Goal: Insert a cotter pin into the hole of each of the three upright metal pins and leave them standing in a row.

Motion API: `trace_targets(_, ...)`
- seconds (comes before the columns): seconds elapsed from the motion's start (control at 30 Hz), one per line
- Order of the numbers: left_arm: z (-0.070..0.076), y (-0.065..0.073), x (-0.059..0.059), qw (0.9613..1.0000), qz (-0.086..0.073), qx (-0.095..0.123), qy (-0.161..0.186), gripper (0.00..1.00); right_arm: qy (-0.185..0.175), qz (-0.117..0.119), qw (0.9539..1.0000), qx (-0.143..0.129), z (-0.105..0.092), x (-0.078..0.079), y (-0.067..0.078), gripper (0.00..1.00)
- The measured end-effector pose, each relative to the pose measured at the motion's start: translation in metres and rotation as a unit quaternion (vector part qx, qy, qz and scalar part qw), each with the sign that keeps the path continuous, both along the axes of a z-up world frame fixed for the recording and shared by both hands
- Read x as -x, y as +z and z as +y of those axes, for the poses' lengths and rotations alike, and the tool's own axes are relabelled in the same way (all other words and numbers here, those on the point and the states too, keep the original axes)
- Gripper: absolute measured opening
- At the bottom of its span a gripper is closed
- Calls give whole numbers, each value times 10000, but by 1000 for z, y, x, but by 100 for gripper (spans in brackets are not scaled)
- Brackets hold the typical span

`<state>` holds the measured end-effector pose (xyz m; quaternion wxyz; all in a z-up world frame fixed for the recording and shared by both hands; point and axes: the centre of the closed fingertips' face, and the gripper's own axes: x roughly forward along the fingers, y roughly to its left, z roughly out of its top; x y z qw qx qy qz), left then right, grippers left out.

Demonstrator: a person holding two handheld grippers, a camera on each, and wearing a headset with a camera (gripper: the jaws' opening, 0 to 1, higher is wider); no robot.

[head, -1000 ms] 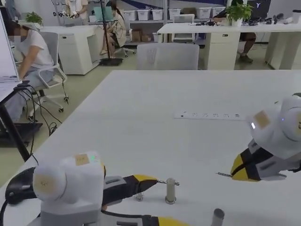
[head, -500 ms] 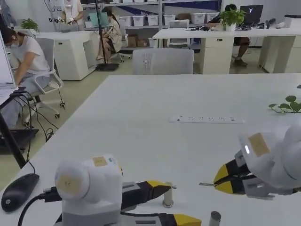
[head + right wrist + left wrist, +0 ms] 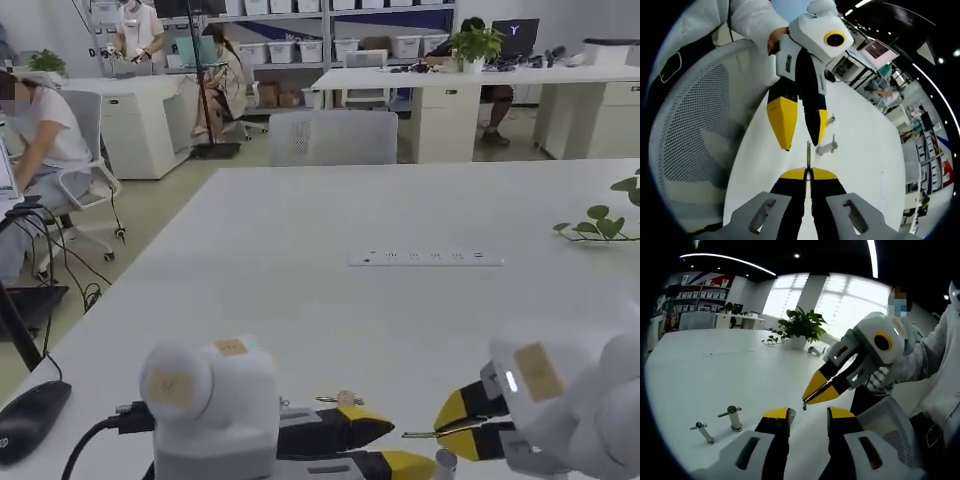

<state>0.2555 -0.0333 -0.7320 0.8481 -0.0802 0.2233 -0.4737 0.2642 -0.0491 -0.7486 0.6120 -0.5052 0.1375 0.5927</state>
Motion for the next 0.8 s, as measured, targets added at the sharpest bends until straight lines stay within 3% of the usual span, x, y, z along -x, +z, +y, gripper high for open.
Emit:
trace_targets(0.13, -2, -1, -1, 9996, 254, 89, 44, 22, 20, -14, 10000, 27, 1, 1, 2, 3)
trace_targets(0.37, -6, 3, -4, 9962, 671, 515, 188, 17, 81, -65, 9999, 30, 5, 2, 5, 3)
trace_targets(0.63, -7, 3, -7, 9934, 873, 686, 278, 15, 155, -125, 9998, 86, 8, 3, 5, 3)
trace_targets(0.8, -5, -3, -9, 9925, 991, 639, 328, 9, 166, -122, 9997, 92, 9, 3, 5, 3)
